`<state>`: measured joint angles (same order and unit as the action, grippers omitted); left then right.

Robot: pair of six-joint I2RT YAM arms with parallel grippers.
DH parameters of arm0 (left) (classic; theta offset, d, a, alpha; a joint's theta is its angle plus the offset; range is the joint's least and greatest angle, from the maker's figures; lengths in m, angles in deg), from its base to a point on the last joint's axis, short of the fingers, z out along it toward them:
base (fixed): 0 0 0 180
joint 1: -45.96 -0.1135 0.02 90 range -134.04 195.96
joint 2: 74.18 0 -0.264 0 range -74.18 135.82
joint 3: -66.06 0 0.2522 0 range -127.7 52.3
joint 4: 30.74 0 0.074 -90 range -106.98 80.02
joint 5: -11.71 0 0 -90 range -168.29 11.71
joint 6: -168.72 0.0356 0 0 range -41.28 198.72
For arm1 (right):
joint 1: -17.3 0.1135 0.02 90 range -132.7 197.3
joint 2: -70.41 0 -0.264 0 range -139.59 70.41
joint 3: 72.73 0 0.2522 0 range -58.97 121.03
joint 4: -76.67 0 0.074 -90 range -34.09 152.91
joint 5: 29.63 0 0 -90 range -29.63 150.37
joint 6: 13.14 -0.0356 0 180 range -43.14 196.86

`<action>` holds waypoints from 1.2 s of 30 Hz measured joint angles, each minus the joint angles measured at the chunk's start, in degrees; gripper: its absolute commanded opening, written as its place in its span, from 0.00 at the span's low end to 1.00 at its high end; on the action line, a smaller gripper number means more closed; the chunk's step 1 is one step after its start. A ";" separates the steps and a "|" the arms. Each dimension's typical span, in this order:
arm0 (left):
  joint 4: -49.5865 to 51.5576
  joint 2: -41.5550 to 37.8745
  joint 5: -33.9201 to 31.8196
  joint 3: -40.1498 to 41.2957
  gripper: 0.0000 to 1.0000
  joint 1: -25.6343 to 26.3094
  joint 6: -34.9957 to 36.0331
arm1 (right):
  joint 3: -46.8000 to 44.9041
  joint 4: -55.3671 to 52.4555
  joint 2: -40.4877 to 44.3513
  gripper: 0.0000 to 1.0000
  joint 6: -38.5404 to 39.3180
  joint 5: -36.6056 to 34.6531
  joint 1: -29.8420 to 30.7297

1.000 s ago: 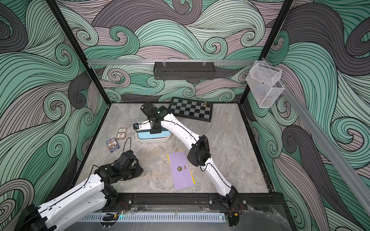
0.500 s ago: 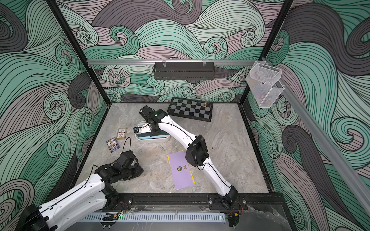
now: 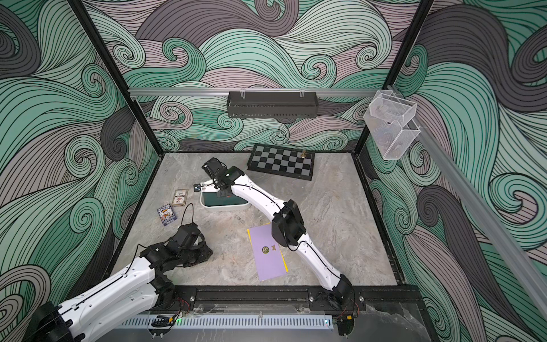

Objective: Put the sealed envelopes into the storage box
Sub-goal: Place the envelope in the storage box.

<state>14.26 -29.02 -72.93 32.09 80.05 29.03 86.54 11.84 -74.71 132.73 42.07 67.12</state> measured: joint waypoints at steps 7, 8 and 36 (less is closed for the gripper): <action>-0.39 -0.07 0.90 0.00 0.27 -0.28 0.28 | -1.22 2.12 0.63 0.31 -11.39 -1.51 -1.07; -0.70 -0.07 1.51 0.00 0.29 -0.28 0.44 | -3.89 2.51 2.89 0.32 -15.74 -1.40 -1.36; -28.24 43.65 19.19 -16.37 0.33 12.63 -0.52 | -107.56 24.00 68.02 0.50 -80.63 35.43 -19.26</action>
<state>-13.97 14.63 -53.73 15.72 92.68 28.51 -21.02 35.84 -6.69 52.10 77.50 47.87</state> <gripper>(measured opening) 0.329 0.499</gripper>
